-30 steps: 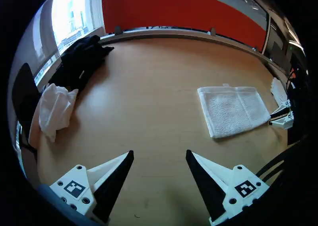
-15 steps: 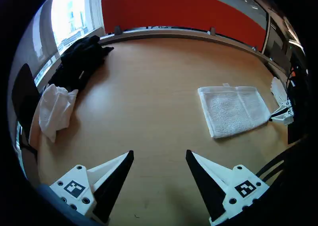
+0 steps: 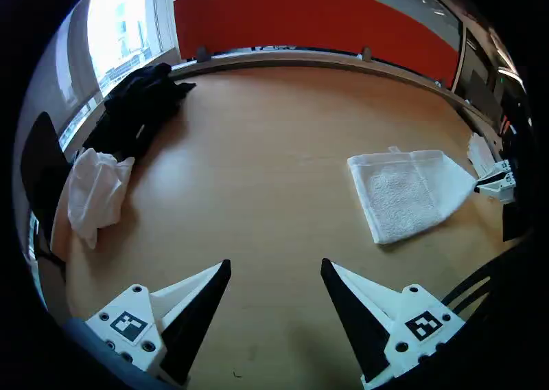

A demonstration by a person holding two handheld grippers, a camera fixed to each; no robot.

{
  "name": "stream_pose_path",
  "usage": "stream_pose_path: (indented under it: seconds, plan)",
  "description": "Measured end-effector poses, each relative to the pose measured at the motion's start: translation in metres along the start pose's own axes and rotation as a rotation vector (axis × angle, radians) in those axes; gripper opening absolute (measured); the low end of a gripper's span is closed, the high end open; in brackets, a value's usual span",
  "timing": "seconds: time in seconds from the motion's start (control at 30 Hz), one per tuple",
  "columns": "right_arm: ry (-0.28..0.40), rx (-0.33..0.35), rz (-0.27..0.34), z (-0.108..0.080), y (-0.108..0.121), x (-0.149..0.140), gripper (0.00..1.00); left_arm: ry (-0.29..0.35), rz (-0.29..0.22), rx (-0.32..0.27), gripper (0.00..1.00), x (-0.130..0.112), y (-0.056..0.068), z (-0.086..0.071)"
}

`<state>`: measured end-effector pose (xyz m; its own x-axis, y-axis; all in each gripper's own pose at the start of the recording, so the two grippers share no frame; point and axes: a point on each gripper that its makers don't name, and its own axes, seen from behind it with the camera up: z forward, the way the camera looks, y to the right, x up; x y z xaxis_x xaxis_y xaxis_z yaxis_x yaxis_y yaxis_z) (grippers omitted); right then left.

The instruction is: Fold towel

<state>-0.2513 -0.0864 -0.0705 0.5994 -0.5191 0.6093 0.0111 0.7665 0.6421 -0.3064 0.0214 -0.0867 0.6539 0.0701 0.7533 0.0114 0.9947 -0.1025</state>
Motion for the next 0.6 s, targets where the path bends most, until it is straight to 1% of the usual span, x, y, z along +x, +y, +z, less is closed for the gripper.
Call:
stream_pose_path:
  seconds: [0.2,0.6]
  plan:
    - [0.052,-0.035,-0.015,-0.020,0.008,0.024,0.04,0.008,0.005,-0.002,0.98,0.005,0.003,0.000]
    - [0.125,-0.105,-0.054,-0.056,0.029,0.060,0.04,0.020,0.015,-0.007,0.98,0.014,0.008,0.001]
